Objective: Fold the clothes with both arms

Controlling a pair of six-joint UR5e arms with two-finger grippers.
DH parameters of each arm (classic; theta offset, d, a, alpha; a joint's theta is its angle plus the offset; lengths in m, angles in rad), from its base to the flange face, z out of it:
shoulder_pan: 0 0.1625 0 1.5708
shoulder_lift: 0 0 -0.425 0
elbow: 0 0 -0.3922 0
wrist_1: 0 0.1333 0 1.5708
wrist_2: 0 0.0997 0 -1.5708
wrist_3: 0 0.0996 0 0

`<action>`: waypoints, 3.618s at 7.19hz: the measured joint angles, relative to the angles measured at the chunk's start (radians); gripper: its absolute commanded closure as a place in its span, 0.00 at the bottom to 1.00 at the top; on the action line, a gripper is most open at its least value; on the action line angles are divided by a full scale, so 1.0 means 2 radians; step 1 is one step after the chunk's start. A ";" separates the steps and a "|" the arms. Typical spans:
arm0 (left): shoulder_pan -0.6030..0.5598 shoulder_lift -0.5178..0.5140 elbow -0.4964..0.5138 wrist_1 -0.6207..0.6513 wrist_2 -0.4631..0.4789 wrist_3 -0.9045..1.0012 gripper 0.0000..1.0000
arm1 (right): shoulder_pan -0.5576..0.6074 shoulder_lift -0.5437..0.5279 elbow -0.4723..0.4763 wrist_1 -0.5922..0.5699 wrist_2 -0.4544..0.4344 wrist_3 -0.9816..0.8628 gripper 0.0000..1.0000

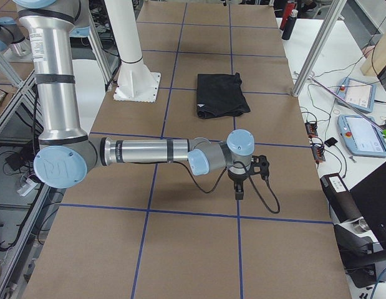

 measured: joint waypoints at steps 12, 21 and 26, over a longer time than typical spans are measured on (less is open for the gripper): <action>-0.053 -0.016 0.013 0.091 -0.012 0.105 0.00 | 0.000 0.013 0.016 -0.133 0.023 -0.082 0.00; -0.053 -0.012 0.016 0.087 -0.013 0.106 0.00 | -0.001 0.013 0.021 -0.133 0.026 -0.081 0.00; -0.053 -0.013 0.013 0.087 -0.013 0.105 0.00 | -0.001 0.013 0.018 -0.132 0.024 -0.081 0.00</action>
